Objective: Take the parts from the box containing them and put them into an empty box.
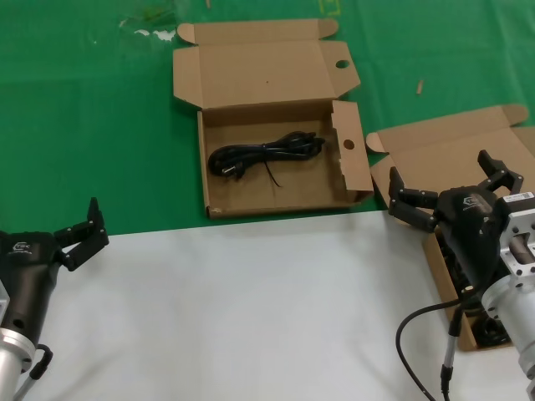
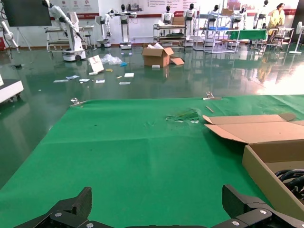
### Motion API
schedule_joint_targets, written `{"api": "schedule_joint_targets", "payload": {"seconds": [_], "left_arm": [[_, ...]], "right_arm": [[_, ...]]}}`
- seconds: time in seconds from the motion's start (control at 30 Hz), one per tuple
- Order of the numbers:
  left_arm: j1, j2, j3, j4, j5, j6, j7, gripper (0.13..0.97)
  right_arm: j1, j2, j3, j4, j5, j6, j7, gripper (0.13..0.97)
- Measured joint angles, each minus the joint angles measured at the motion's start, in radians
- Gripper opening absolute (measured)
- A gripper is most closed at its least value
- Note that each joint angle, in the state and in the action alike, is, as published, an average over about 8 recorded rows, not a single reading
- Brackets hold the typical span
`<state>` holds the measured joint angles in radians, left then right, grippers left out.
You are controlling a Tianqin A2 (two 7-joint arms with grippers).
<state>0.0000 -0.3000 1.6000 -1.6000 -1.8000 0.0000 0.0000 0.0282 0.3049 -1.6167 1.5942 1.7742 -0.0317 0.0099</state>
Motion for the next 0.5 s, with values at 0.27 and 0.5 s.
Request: {"api": "schedule_joint_targets", "payload": {"seconds": [0.27,0.5], "left_arm": [[0.0,0.0,0.0,0.0,0.0,0.0,0.0,0.966],[0.0,0.0,0.0,0.0,0.0,0.0,0.0,0.966]], "right_arm": [[0.0,0.0,0.0,0.0,0.0,0.0,0.0,0.966],[0.0,0.0,0.0,0.0,0.0,0.0,0.0,0.966]]}}
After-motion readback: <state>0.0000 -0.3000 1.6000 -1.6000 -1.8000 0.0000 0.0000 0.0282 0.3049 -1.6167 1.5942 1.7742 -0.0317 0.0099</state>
